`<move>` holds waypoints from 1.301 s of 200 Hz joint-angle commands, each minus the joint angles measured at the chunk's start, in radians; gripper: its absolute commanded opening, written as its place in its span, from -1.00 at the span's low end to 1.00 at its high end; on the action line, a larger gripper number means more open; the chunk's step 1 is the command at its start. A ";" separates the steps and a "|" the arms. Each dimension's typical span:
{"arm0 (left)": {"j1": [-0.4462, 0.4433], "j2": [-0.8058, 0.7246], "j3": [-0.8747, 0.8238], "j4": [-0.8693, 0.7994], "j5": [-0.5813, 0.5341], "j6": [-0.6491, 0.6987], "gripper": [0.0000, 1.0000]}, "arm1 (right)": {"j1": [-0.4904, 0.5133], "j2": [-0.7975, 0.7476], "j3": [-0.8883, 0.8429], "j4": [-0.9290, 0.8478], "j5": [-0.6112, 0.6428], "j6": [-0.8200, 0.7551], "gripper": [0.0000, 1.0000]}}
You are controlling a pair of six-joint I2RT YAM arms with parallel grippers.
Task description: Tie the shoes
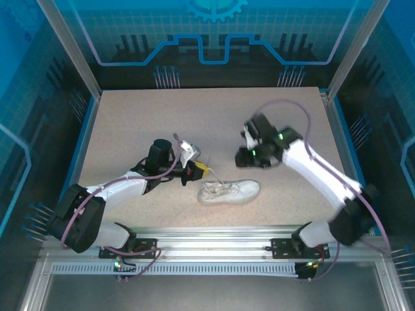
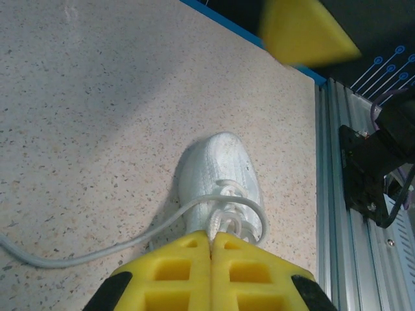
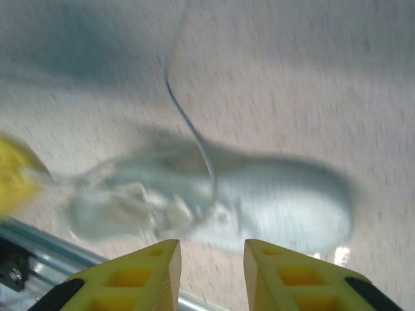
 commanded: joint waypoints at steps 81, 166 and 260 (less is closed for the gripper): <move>-0.003 0.009 0.052 -0.057 -0.043 -0.024 -1.00 | 0.131 0.042 -0.472 0.415 0.042 0.280 -0.59; -0.112 -0.039 -0.004 0.024 -0.205 -0.112 -1.00 | -0.146 0.572 0.121 0.400 -0.142 -0.101 -0.64; -0.125 -0.012 0.045 -0.017 -0.286 -0.126 -1.00 | -0.153 0.724 0.421 0.310 -0.154 -0.212 -0.68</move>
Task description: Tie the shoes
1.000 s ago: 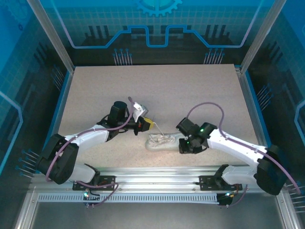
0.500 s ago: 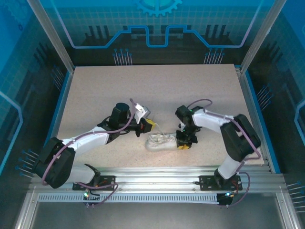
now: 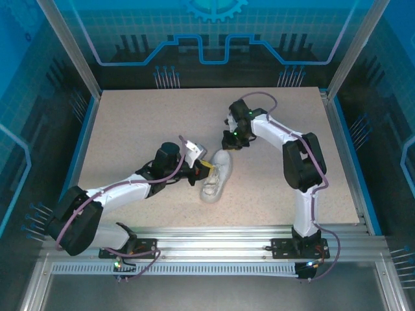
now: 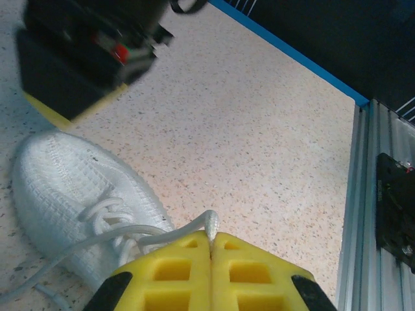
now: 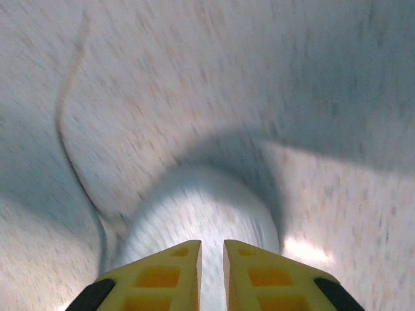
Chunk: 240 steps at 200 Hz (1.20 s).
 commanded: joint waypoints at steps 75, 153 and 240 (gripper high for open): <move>0.008 0.016 0.048 -0.091 -0.029 0.025 -1.00 | -0.011 -0.161 -0.136 0.108 0.051 0.036 -0.43; 0.035 0.014 0.051 -0.144 0.009 0.055 -1.00 | 0.073 -0.335 -0.490 0.246 0.061 0.231 -0.20; 0.001 0.025 0.046 -0.098 0.010 0.006 -1.00 | 0.096 -0.124 -0.301 0.284 0.026 0.174 -0.48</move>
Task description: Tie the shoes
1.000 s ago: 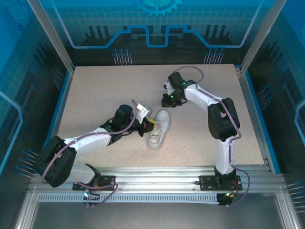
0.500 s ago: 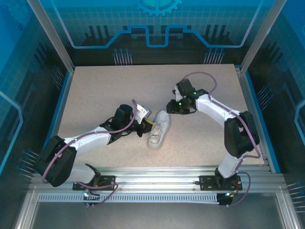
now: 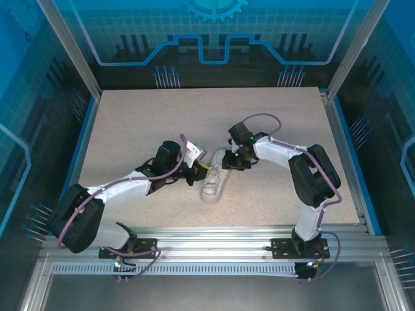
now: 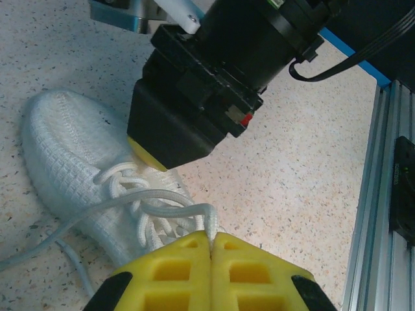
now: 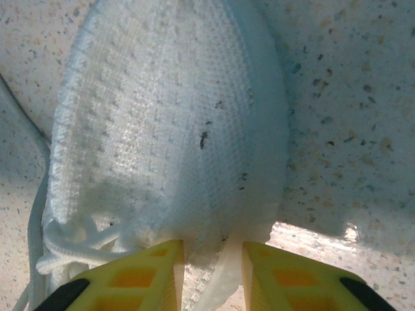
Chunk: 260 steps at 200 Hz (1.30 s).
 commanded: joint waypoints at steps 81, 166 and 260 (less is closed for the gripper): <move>-0.038 0.007 0.035 0.043 -0.028 -0.031 -1.00 | -0.014 0.128 0.230 0.067 -0.047 -0.104 -0.50; -0.033 0.004 0.068 -0.001 -0.046 -0.016 -1.00 | -0.013 0.092 0.275 0.040 -0.008 -0.131 -0.46; 0.066 0.026 0.128 -0.050 0.085 -0.010 -1.00 | 0.120 -0.400 -0.071 -0.035 0.218 -0.025 -0.30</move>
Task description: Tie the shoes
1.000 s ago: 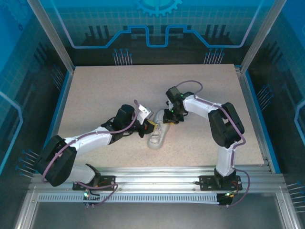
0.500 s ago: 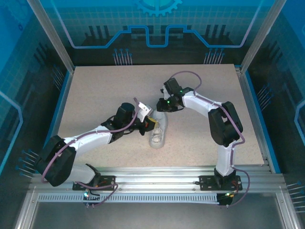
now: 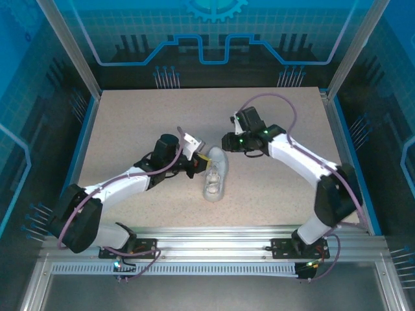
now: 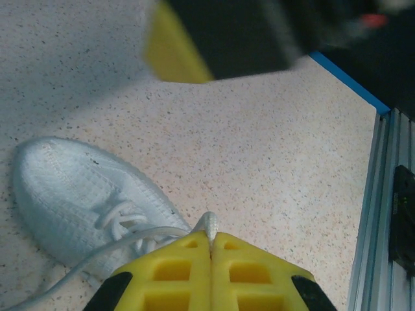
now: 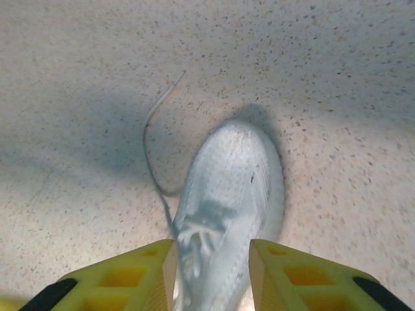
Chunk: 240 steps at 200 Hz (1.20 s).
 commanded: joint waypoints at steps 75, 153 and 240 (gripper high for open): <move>0.090 0.128 0.123 -0.082 0.184 -0.056 -1.00 | 0.519 -0.123 -0.275 0.123 0.190 0.142 -0.54; 0.143 0.214 0.179 -0.126 0.268 -0.124 -1.00 | 0.542 0.094 -0.174 0.086 0.305 0.059 -0.65; 0.128 0.222 0.211 -0.117 0.240 -0.161 -1.00 | 0.468 -0.115 -0.338 0.040 0.365 0.059 -0.64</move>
